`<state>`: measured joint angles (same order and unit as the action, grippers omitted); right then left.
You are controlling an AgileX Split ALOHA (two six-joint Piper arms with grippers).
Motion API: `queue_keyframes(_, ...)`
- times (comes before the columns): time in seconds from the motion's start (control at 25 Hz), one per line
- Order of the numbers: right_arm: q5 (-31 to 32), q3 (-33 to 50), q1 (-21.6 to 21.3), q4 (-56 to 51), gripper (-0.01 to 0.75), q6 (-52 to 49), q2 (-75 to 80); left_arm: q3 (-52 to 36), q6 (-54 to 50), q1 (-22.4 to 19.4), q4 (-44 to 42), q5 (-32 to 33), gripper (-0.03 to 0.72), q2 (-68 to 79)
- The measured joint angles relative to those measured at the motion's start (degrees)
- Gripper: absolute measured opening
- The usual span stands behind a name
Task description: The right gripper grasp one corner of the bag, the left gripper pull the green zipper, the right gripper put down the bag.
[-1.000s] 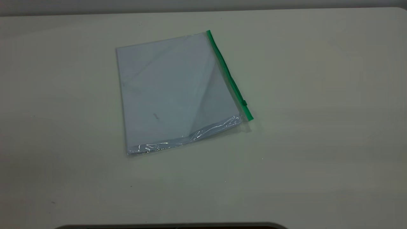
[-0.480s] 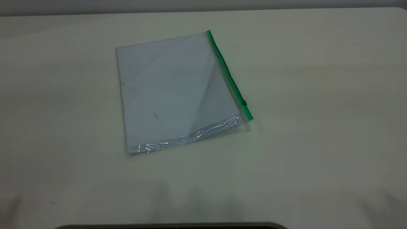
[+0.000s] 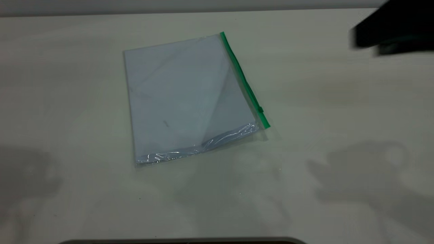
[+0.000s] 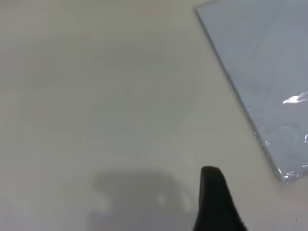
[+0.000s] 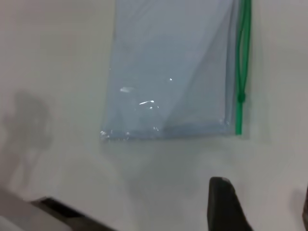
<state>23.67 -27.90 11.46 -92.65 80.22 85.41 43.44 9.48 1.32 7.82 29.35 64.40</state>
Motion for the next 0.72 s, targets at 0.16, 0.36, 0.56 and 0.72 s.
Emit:
queue_keyframes(0.16,-1.7,-2.74,3.59,-8.56,0.43,8.84,14.58,1.75,0.06,0.0,0.18,-0.66,0.515,2.85)
queue_keyframes(0.36,6.75,-9.24,3.92,-9.61,0.43,9.35,30.54,2.01,0.2,0.0,0.24,-2.11,0.515,3.21)
queue_keyframes(0.56,12.57,-16.84,3.92,-9.84,0.43,9.07,42.28,2.01,0.22,0.0,0.24,-2.28,0.515,3.21)
queue_keyframes(0.72,16.1,-23.17,3.92,-9.95,0.43,7.33,48.64,2.01,0.22,0.0,0.24,-2.28,0.515,3.21)
